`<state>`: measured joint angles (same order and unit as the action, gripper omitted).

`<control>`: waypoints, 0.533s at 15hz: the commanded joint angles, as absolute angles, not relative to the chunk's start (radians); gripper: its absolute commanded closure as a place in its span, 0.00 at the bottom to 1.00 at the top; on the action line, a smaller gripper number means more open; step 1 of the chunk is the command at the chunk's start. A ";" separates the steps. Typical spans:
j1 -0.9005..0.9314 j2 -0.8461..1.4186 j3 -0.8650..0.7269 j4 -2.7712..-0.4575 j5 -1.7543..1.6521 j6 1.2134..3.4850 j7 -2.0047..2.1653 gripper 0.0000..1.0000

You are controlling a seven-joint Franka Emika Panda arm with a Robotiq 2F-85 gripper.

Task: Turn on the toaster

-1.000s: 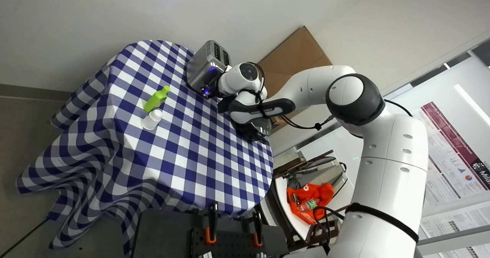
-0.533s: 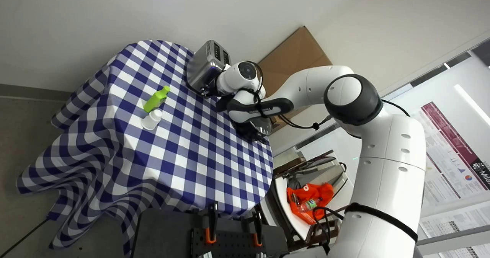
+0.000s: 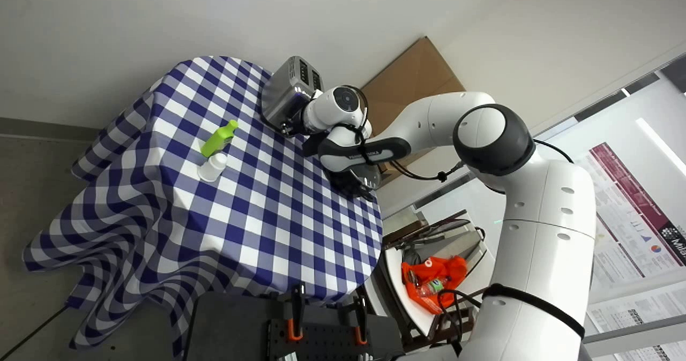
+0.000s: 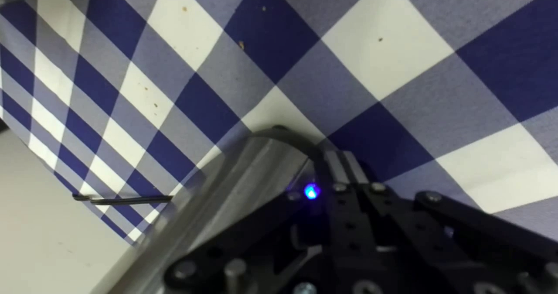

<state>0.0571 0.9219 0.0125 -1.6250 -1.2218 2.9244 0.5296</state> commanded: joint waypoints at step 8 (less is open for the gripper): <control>0.055 0.919 -0.037 -1.612 -1.328 3.091 0.546 1.00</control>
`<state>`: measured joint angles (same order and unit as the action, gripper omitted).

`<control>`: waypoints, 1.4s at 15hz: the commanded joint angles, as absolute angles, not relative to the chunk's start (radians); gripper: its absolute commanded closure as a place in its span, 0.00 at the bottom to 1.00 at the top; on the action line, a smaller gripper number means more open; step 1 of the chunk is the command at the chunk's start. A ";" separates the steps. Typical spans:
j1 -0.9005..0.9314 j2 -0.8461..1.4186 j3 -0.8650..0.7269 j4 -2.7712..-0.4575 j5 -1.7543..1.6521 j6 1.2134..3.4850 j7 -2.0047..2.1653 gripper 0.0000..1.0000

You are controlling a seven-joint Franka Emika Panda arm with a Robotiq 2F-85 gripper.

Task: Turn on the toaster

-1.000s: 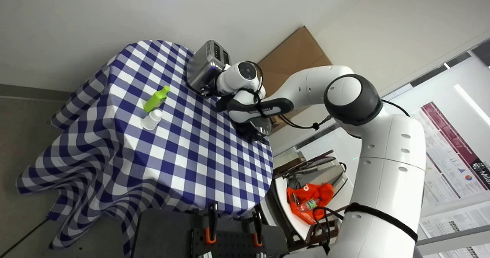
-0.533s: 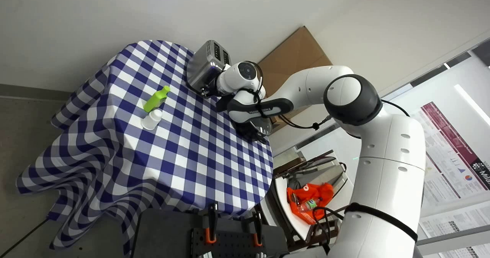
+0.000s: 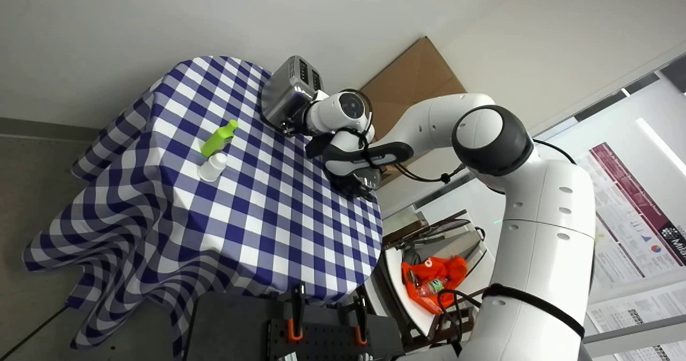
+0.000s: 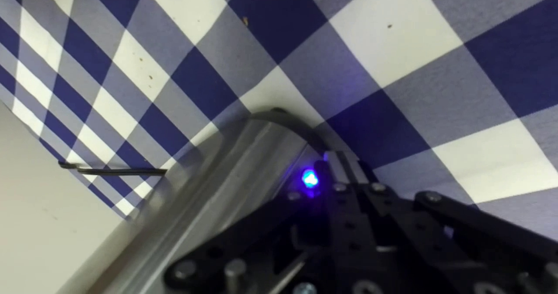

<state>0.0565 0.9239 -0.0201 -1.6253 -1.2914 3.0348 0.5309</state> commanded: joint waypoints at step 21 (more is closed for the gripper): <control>0.093 0.943 -0.112 -1.607 -1.428 3.155 0.612 1.00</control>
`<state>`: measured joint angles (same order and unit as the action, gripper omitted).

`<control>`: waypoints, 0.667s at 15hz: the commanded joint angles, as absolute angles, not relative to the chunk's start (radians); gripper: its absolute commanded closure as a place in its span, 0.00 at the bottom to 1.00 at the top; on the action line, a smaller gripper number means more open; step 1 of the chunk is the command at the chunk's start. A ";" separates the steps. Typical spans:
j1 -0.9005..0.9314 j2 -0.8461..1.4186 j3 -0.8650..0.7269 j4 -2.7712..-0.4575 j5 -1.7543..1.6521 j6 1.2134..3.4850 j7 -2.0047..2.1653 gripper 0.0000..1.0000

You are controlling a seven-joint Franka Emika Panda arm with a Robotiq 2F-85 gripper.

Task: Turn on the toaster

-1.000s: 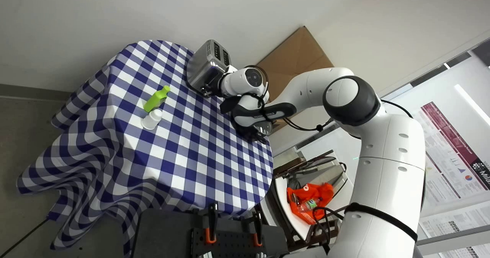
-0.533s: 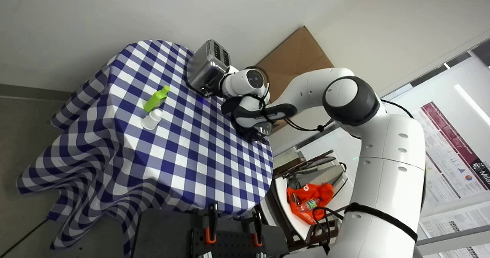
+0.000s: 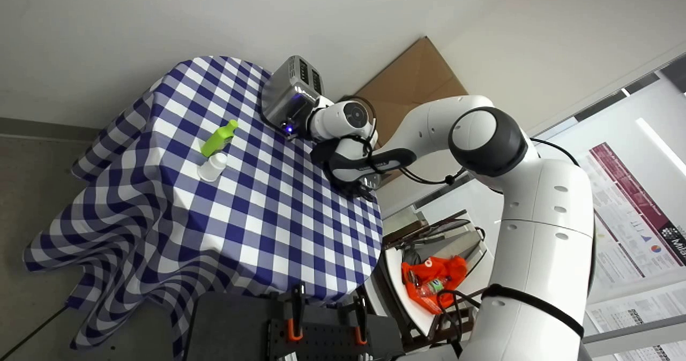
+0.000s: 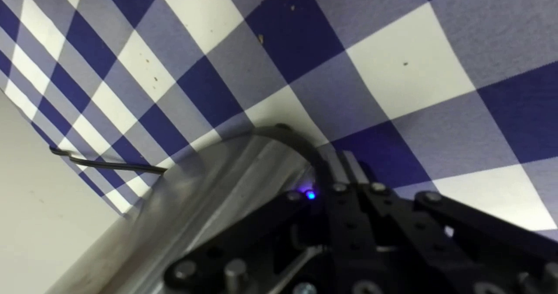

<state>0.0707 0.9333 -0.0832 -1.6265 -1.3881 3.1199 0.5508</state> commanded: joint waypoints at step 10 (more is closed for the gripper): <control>0.144 0.960 -0.168 -1.531 -1.619 3.194 0.851 1.00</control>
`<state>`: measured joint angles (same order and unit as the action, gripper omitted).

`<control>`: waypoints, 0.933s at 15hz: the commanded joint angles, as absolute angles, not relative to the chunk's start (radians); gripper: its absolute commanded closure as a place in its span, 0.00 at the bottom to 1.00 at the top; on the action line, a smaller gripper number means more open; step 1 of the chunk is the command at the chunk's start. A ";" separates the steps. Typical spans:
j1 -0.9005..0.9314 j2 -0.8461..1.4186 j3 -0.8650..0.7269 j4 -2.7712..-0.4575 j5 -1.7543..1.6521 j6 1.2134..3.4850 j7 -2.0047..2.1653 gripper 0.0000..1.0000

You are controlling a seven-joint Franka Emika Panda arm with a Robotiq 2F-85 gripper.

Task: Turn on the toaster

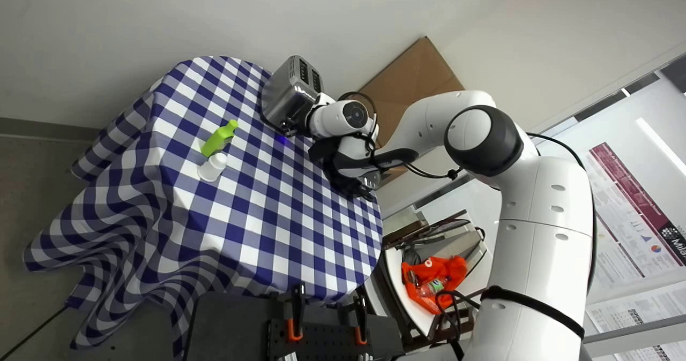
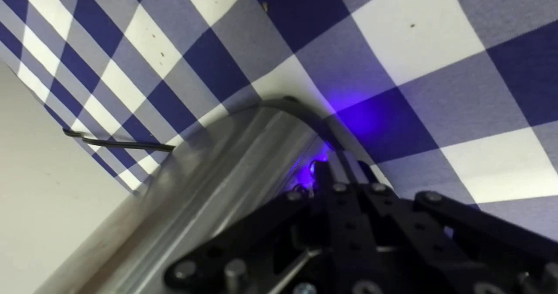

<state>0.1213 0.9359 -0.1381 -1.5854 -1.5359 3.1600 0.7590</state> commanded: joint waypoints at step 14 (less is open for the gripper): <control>0.118 0.951 -0.126 -1.558 -1.769 3.165 0.953 1.00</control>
<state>0.1251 0.9448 -0.1324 -1.5696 -1.7407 3.1602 0.9207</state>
